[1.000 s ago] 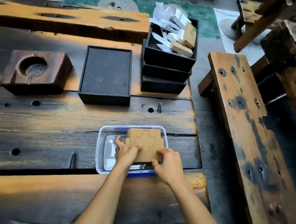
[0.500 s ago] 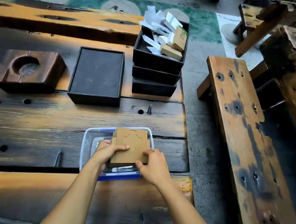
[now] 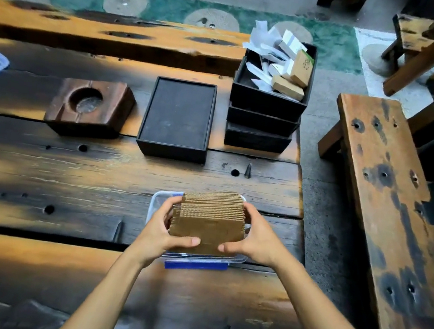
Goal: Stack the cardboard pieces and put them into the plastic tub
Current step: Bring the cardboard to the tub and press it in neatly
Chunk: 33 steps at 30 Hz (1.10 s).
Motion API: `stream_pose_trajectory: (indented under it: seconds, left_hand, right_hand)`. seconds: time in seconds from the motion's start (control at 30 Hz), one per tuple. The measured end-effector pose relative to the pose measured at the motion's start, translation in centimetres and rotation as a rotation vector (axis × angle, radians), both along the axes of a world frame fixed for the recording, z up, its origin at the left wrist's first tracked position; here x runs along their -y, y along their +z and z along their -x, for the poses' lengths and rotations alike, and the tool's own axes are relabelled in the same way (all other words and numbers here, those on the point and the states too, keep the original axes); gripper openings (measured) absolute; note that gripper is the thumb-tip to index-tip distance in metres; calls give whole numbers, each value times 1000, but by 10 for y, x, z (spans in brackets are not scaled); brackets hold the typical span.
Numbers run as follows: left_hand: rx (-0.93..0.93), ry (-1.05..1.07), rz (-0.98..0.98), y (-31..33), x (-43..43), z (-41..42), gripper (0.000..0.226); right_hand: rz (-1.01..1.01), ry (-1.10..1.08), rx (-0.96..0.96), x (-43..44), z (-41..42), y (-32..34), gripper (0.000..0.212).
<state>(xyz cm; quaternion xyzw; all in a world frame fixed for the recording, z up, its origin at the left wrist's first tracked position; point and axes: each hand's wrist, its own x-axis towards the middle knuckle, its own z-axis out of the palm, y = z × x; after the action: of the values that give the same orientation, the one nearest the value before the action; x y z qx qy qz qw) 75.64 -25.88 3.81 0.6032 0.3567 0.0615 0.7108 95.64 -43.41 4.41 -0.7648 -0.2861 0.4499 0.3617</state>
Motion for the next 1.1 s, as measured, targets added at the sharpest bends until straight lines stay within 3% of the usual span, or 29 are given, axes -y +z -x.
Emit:
stream_pose_trajectory:
  seconds: [0.2,0.3,0.37,0.47,0.6,0.8,0.93,1.1]
  left_hand:
    - [-66,-139,-477,-24,11,4,93]
    - [-162,-199,-602,-36,9,8,105]
    - [-220,-237,-601,-40,4,7,114]
    - [-214,-227,-606,-47,0,0,103]
    - [-275,-134,-523,-54,1,-8,100]
    - [-344,-144,-532,-55,0,-11,102]
    - [-294,-140,-576,-58,3,-6,95]
    - [-335,-176,-585,-60,4,-7,93]
  right_hand:
    - [-35,-17,243,-10,25,-30,96]
    - [-15,70,295,-18,37,-42,106]
    - [-8,108,298,-20,38,-50,108]
    - [63,146,258,-26,39,-55,115]
    - [35,27,279,-33,45,-53,97]
    - [93,-45,278,-43,47,-52,94]
    - [67,-87,338,-38,50,-52,77]
    - [19,-44,346,-34,59,-58,86]
